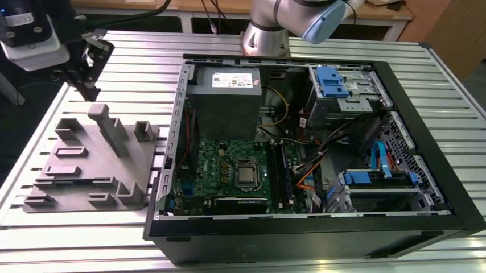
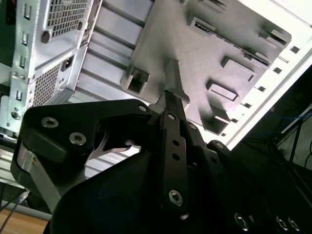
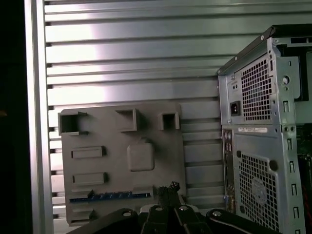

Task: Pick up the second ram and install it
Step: 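Reach for the second ram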

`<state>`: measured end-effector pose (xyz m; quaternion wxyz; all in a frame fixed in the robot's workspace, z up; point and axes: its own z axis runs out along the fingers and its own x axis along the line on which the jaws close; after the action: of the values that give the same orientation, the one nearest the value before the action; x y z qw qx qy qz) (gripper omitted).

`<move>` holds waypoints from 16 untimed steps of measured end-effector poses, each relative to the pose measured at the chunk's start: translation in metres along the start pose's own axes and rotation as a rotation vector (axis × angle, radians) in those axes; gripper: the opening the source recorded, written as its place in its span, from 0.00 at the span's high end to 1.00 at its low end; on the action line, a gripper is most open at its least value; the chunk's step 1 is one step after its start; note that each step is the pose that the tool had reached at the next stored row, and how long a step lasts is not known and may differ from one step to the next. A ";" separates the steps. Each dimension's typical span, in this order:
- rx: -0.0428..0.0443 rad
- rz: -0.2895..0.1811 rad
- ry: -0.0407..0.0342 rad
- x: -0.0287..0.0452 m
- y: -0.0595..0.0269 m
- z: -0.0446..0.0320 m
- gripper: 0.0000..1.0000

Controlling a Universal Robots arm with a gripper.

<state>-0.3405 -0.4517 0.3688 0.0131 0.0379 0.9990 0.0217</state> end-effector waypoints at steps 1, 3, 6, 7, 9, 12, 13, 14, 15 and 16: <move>0.0001 0.000 0.0000 0.0022 -0.0013 0.0007 0.93; 0.0001 0.000 0.0001 0.0067 -0.0038 0.0022 0.93; -0.0001 0.000 0.0000 0.0130 -0.0078 0.0047 0.93; 0.0000 0.000 0.0000 0.0150 -0.0091 0.0055 0.93; 0.0001 0.000 0.0001 0.0188 -0.0117 0.0074 0.93; -0.0001 0.000 0.0000 0.0244 -0.0156 0.0108 0.93; 0.0000 0.000 0.0000 0.0259 -0.0167 0.0119 0.93; 0.0000 0.000 0.0000 0.0273 -0.0178 0.0132 0.93; 0.0001 0.000 0.0001 0.0288 -0.0188 0.0144 0.93; 0.0000 0.000 0.0000 0.0301 -0.0198 0.0157 0.93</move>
<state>-0.3716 -0.4685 0.3515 0.0131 0.0379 0.9990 0.0217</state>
